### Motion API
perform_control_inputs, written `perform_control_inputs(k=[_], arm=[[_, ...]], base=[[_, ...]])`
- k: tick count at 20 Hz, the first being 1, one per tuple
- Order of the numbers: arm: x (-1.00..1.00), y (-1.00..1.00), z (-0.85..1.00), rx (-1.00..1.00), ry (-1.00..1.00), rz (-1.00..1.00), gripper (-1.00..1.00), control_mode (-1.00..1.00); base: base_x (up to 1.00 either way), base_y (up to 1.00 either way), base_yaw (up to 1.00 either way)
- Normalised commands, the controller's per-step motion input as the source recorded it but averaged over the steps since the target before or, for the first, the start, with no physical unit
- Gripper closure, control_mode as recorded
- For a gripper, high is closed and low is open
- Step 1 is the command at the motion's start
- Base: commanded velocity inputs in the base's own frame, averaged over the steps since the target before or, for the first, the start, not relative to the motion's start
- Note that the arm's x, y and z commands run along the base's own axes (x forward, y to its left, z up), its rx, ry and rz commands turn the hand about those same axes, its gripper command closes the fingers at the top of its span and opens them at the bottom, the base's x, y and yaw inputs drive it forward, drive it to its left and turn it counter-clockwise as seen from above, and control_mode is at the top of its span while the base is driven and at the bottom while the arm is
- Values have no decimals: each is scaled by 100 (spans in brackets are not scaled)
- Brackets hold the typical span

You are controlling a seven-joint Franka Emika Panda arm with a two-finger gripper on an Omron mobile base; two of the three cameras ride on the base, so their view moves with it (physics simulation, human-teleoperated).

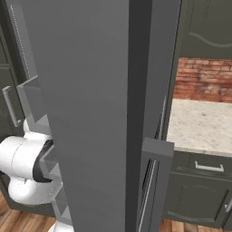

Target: Pick the cheese from the fridge and the cheese grater from the cabinet and place them next to the salad bowl.

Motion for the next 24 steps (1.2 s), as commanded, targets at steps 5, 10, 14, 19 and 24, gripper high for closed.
perform_control_inputs(k=[5,10,14,19,24], arm=[[-50,23,6,-2,12,-8,100,-100],[-58,32,0,0,1,-8,100,-100],[-69,24,0,2,-2,-7,100,-100],[-62,20,2,4,-3,-6,100,-100],[-67,12,17,1,-1,-4,100,-100]], base=[[0,0,0],[0,0,0],[0,0,0],[0,0,0],[0,0,0]])
